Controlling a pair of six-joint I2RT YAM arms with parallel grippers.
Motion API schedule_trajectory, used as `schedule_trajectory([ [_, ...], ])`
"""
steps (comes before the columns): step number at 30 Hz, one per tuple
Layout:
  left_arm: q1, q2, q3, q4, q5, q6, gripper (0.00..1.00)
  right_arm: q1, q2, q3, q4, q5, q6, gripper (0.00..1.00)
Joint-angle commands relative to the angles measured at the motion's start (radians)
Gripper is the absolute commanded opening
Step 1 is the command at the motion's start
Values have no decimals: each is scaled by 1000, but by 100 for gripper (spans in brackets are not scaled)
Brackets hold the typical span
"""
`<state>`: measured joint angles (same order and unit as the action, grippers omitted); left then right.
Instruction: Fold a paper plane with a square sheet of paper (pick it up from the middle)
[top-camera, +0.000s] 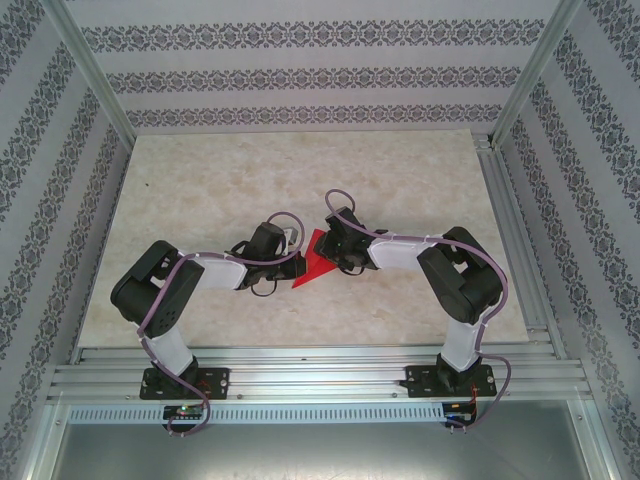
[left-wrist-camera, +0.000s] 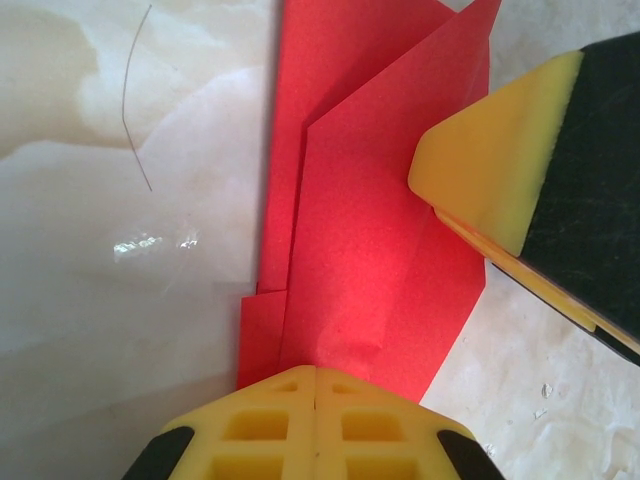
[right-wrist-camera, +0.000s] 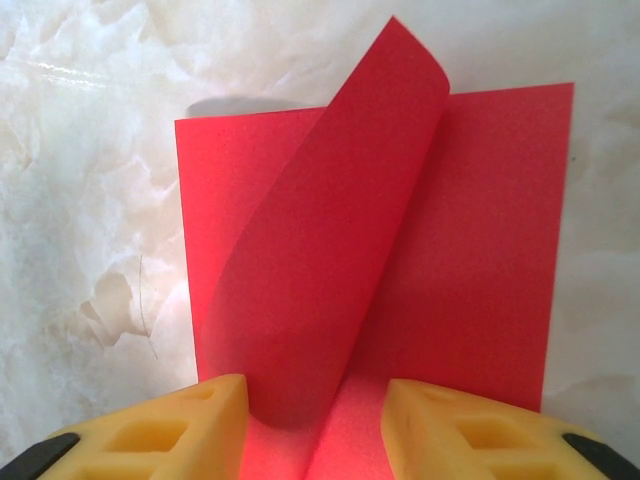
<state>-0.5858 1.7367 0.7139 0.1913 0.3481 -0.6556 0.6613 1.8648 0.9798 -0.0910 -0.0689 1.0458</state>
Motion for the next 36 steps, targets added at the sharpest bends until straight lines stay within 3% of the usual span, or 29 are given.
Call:
schedule_trajectory([
  [1,-11,6,15,-52,-35,24,6,1,146,-65,-189,80,-18,45],
  [20,-11,-8,25,-87,-48,31,6,16,189,-22,-236,103,-42,48],
  [30,-8,-115,9,-5,-5,-11,13,20,210,-23,-234,101,-44,48],
  [36,-5,-86,-2,56,33,-39,12,21,207,-24,-235,105,-43,48],
])
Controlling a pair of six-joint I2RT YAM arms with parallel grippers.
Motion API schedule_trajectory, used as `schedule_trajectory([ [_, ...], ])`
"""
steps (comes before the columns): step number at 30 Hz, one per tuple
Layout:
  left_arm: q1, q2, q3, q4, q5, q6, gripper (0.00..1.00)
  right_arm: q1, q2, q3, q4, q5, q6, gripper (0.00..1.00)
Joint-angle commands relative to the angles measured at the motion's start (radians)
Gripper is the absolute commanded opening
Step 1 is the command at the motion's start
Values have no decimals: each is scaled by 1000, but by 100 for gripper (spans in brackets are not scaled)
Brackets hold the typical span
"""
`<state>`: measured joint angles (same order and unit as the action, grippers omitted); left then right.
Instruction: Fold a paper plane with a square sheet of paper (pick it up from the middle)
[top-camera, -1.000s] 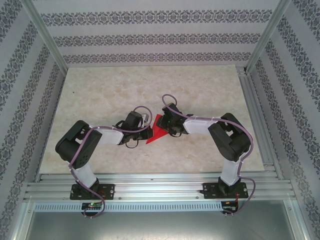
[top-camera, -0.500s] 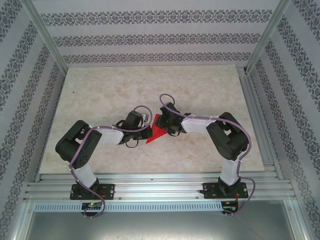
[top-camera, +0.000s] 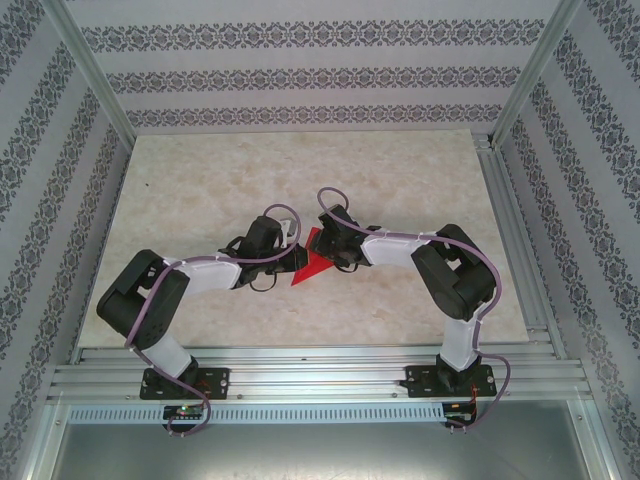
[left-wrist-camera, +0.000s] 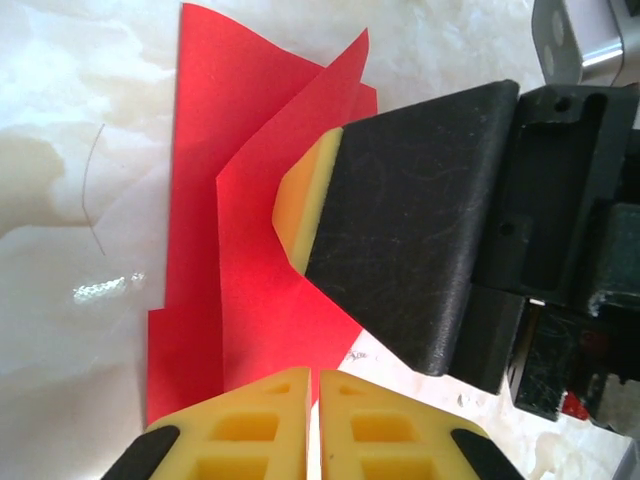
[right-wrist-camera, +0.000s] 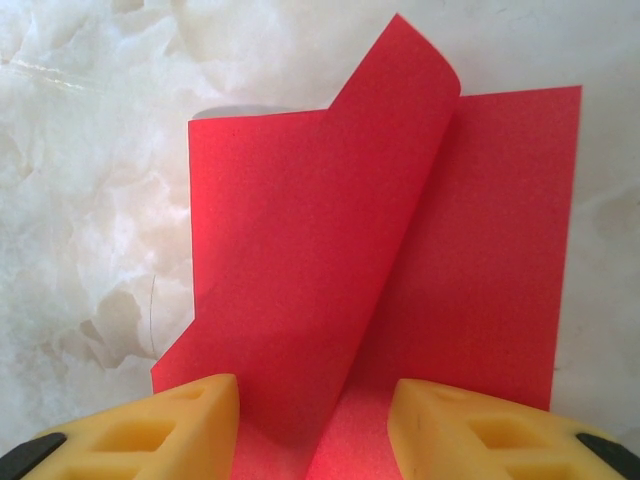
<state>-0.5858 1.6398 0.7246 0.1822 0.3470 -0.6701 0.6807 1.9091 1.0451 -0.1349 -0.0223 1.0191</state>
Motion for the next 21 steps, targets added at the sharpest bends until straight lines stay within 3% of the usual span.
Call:
schedule_trajectory([
  [1,-6,23,-11,78,45,-30,11,3,161,-88,-191,58,-17,48],
  [21,4,120,30,28,-52,7,7,4,153,-96,-182,51,-12,48],
])
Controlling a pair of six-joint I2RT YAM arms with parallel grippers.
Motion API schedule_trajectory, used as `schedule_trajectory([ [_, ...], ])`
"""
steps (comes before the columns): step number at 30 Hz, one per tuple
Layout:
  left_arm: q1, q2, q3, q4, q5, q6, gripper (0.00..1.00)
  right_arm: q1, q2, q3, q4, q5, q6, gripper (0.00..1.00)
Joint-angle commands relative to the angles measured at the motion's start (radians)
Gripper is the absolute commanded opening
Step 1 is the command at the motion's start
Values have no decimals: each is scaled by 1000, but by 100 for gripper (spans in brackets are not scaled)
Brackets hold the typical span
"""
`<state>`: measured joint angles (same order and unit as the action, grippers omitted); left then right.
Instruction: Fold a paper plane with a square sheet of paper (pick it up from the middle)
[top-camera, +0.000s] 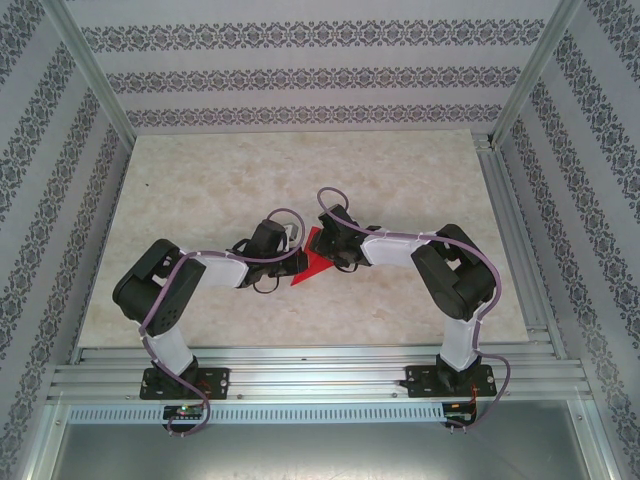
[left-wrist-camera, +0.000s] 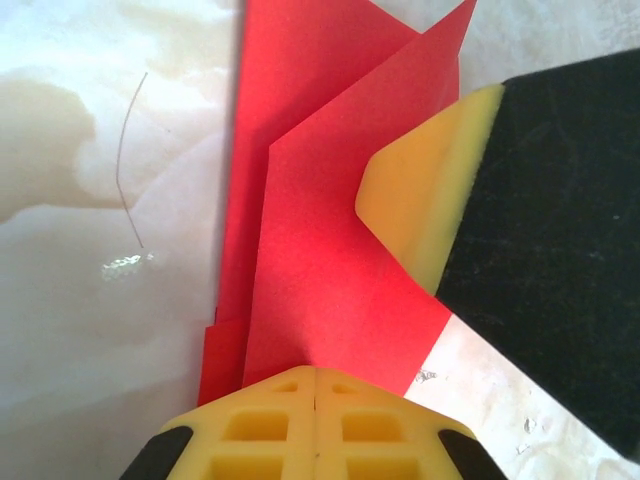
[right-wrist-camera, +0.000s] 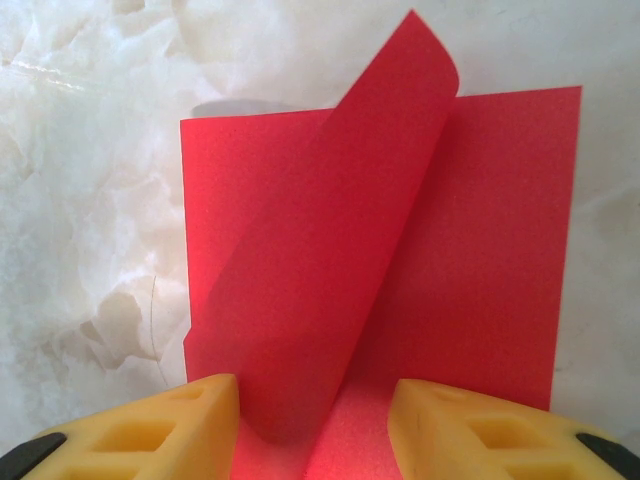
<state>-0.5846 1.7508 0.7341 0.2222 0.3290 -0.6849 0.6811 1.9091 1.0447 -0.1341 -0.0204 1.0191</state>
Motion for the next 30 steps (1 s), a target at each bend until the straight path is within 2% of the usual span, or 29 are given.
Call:
schedule_trajectory([
  [1,3,10,20,-12,-33,24,7,4,154,-96,-183,48,-11,48],
  [10,3,32,18,-20,-19,22,6,5,151,-97,-181,45,-13,48],
  [17,3,38,5,-66,-54,27,4,1,109,-90,-169,23,-24,48],
  [26,3,53,-22,-91,-65,44,1,-61,-170,-102,-6,-81,-122,55],
  [30,3,63,-25,-85,-50,48,1,-102,-270,-144,109,-189,-183,58],
])
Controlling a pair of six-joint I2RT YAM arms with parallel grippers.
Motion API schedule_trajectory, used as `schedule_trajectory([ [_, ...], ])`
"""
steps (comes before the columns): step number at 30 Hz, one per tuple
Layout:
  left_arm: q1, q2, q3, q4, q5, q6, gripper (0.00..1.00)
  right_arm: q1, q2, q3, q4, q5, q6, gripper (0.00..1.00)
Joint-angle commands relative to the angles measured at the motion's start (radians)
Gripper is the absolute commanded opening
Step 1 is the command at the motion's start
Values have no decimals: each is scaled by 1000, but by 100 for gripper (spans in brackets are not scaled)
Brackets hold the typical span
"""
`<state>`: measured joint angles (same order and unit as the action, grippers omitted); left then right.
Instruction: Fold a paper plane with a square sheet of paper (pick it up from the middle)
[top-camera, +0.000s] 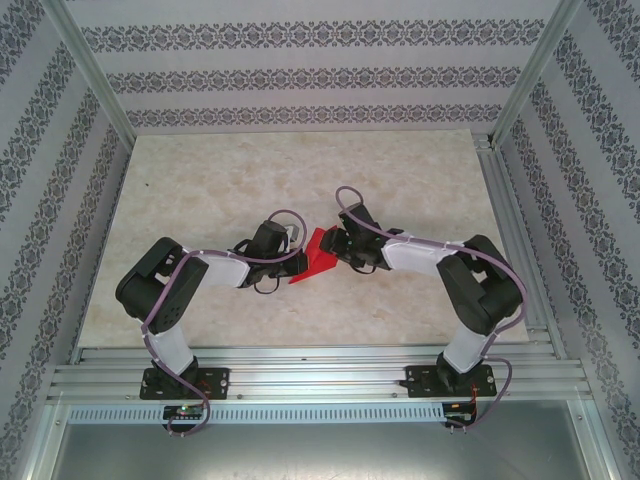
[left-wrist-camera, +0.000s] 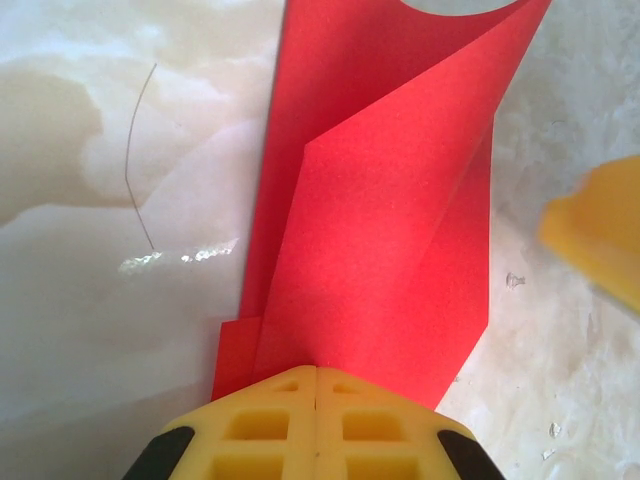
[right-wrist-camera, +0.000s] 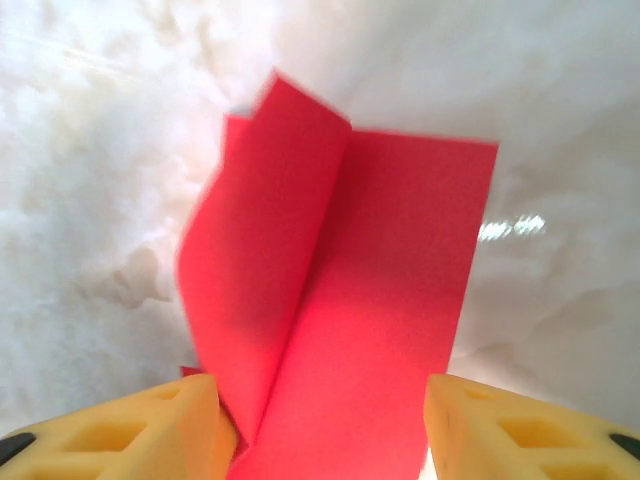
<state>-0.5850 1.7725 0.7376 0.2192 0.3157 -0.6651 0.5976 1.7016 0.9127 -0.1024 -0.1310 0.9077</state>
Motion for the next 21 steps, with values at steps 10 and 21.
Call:
schedule_trajectory([
  [10,4,47,-21,-99,-24,42,0,35,52,28,110,-179,-124,12],
  [21,4,52,-17,-106,-17,47,0,53,164,48,173,-227,-102,3],
])
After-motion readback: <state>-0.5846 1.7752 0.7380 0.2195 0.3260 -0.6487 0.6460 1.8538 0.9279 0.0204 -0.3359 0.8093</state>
